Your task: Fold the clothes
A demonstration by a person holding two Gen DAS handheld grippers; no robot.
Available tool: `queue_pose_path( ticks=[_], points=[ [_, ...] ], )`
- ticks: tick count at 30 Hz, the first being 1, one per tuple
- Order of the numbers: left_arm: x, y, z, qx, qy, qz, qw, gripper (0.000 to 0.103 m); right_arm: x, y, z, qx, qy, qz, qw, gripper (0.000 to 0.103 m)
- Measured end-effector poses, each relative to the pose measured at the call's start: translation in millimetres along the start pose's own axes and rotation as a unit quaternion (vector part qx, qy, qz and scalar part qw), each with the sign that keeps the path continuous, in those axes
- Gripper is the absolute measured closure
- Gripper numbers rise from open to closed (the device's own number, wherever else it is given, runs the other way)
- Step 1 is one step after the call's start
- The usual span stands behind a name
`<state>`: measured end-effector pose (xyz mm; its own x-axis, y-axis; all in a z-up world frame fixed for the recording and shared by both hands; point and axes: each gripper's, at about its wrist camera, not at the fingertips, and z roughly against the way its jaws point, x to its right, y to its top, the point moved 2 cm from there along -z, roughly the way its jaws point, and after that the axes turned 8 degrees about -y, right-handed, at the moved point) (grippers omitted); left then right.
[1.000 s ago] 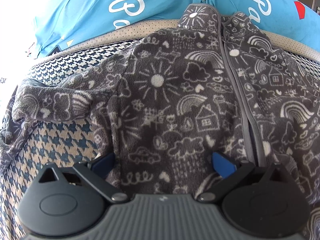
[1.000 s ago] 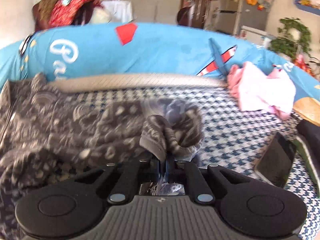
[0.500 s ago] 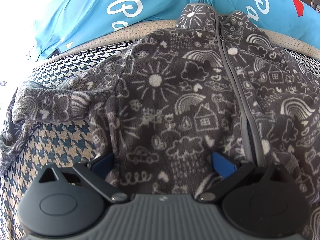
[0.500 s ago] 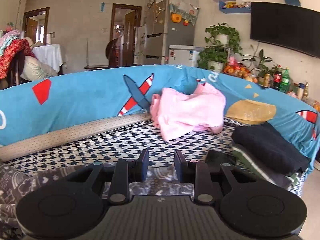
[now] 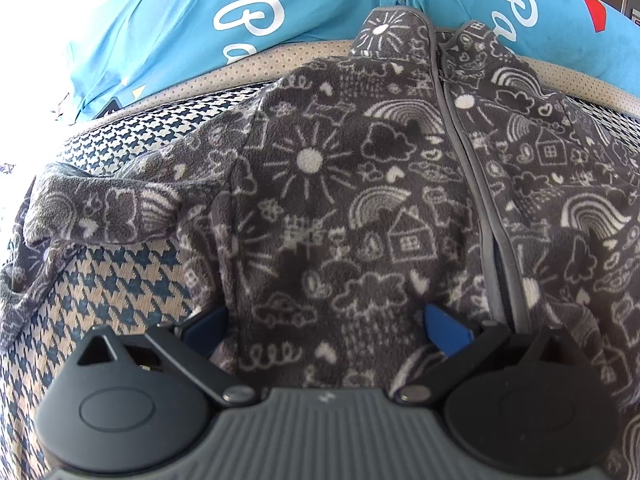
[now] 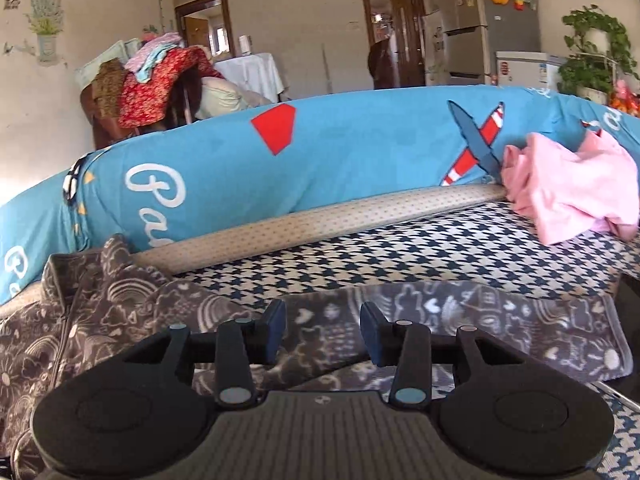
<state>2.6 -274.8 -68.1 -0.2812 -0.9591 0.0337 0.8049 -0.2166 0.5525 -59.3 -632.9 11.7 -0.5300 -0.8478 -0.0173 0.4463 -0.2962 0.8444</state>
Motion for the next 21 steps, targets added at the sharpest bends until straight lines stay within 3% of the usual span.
queue_pose_path(
  ticks=[7,14,16,21],
  points=[
    [-1,0,0,0.000,-0.003,0.002,1.0000,0.000,-37,-4,-25,-0.009,-0.019,0.075,0.997,0.063],
    [-1,1,0,0.001,-0.004,0.003,1.0000,0.000,-27,-10,-63,-0.049,-0.022,0.066,0.996,0.064],
    [-1,1,0,0.003,-0.004,0.004,1.0000,0.000,-24,-13,-74,-0.068,-0.025,0.061,0.996,0.087],
    [0,0,1,0.007,-0.002,0.003,1.0000,0.000,-19,-9,-84,-0.075,-0.017,0.029,0.997,0.095]
  ],
)
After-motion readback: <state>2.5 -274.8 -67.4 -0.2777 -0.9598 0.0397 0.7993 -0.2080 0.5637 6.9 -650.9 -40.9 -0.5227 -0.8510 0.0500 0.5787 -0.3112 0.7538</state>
